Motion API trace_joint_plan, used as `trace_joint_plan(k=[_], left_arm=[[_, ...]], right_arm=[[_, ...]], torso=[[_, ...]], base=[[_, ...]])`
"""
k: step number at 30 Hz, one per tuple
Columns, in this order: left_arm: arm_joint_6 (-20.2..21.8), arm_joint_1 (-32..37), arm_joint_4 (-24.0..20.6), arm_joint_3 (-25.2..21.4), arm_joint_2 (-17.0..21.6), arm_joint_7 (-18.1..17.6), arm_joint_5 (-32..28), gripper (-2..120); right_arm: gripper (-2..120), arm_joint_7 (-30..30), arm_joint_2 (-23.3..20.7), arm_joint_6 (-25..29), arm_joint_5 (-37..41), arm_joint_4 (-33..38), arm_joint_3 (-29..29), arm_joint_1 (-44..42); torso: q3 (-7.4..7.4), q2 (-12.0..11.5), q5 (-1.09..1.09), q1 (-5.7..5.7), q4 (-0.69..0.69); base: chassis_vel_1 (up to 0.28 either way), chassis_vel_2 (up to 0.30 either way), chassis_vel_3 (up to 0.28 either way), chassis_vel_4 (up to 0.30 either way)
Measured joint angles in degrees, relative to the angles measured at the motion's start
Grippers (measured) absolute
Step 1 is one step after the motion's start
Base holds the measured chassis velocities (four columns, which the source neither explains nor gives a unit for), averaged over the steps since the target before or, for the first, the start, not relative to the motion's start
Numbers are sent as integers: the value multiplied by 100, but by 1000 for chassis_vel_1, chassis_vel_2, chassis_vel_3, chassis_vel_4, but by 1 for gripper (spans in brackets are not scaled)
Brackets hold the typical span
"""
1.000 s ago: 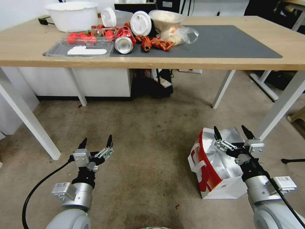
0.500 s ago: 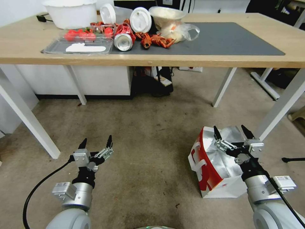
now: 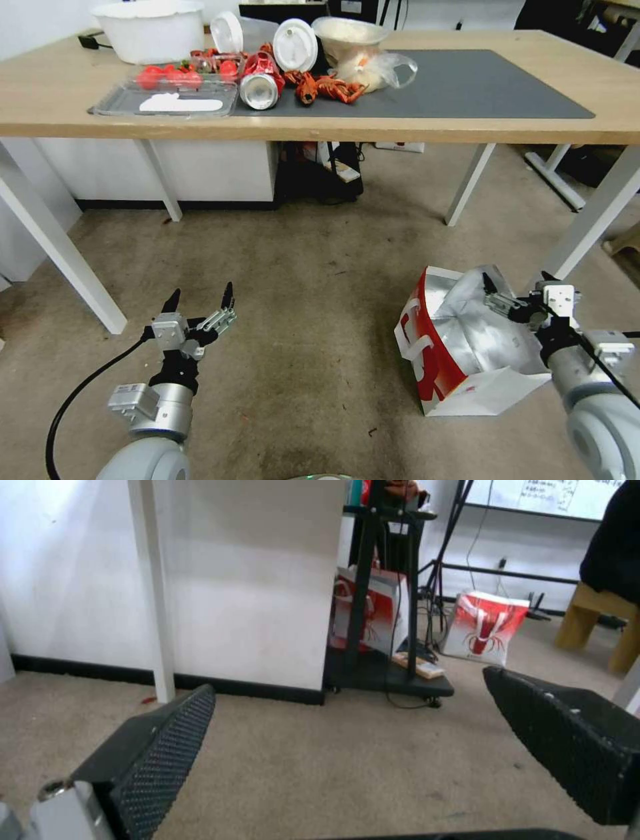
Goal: Pick up the food delivery bag from the floor and place it on the table.
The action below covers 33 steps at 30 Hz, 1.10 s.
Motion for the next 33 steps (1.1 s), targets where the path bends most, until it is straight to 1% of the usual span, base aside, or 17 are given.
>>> trace_joint_plan(k=[1, 2, 3, 7, 8, 11, 13, 15, 16, 20, 22, 24, 25, 28, 31, 32, 33], left_arm=[[-5, 2, 0, -1, -1, 0, 0, 100], [-15, 4, 0, -5, -6, 0, 0, 100], [-15, 4, 0, -5, -6, 0, 0, 100], [-42, 18, 0, -16, -42, 0, 1, 100], [-42, 18, 0, -16, -42, 0, 1, 100], [-59, 20, 4, -17, -75, 0, 11, 100], [-60, 21, 7, -17, -83, 0, 14, 100], [-67, 20, 21, -17, -98, 1, 22, 100], [-79, 18, 34, -17, -112, 2, 27, 100], [-89, 18, 41, -19, -125, 2, 30, 100], [-101, 15, 43, -30, -133, 2, 30, 100], [-110, 14, 43, -45, -140, 2, 31, 100], [-110, 14, 43, -45, -140, 2, 31, 100], [-128, 26, 42, -64, -144, 3, 30, 100], [-150, 34, 43, -69, -146, 2, 30, 100], [-170, 38, 48, -72, -150, 2, 31, 100], [-177, 40, 51, -74, -153, 2, 31, 100]], right_arm=[[100, 9, -91, -46, 58, -133, -5, 89], [100, 40, -238, -57, 225, -369, -44, 242], [100, 40, -238, -57, 225, -369, -44, 242], [100, 158, -642, -122, 694, -1041, -324, 662], [100, 158, -642, -122, 694, -1041, -324, 662], [100, 222, -809, -216, 752, -1469, -540, 976], [100, 232, -838, -263, 759, -1576, -584, 1058], [100, 254, -910, -369, 795, -1815, -693, 1238], [100, 284, -988, -416, 839, -2057, -838, 1416], [100, 328, -1060, -419, 943, -2316, -1049, 1609], [100, 456, -1108, -381, 1205, -2607, -1351, 1886], [100, 513, -1106, -407, 1290, -2814, -1561, 2104], [100, 513, -1106, -407, 1290, -2814, -1561, 2104], [100, 555, -1065, -446, 1247, -3070, -1801, 2347], [99, 557, -1041, -495, 1191, -3167, -1858, 2437], [98, 564, -1033, -545, 1197, -3212, -1898, 2489], [92, 560, -1030, -611, 1194, -3240, -1914, 2514]], torso=[[0, 1, 1, 0, -2], [0, 3, -1, 0, 0], [0, 3, -1, 0, 0], [0, 7, -1, 2, 0], [0, 7, -1, 2, 0], [0, 10, -1, 2, 0], [0, 10, -1, 2, 0], [0, 11, 0, 2, -1], [0, 12, -2, 2, 0], [0, 13, -1, 2, -1], [0, 15, -1, 3, 0], [0, 16, -1, 3, 1], [0, 16, -1, 3, 1], [0, 17, 0, 3, 0], [0, 17, -2, 3, 0], [0, 18, -1, 3, 0], [0, 18, -1, 3, 0]], base=[[0, 0, 0, 0], [0, 0, 0, 0], [0, 0, 0, 0], [0, 0, 0, 0], [0, 0, 0, 0], [0, 0, 0, 0], [0, 0, 0, 0], [0, 0, 0, 0], [0, 0, 0, 0], [0, 0, 0, 0], [0, 0, 0, 0], [0, 0, 0, 0], [0, 0, 0, 0], [0, 0, 0, 0], [0, 0, 0, 0], [0, 0, 0, 0], [0, 0, 0, 0]])
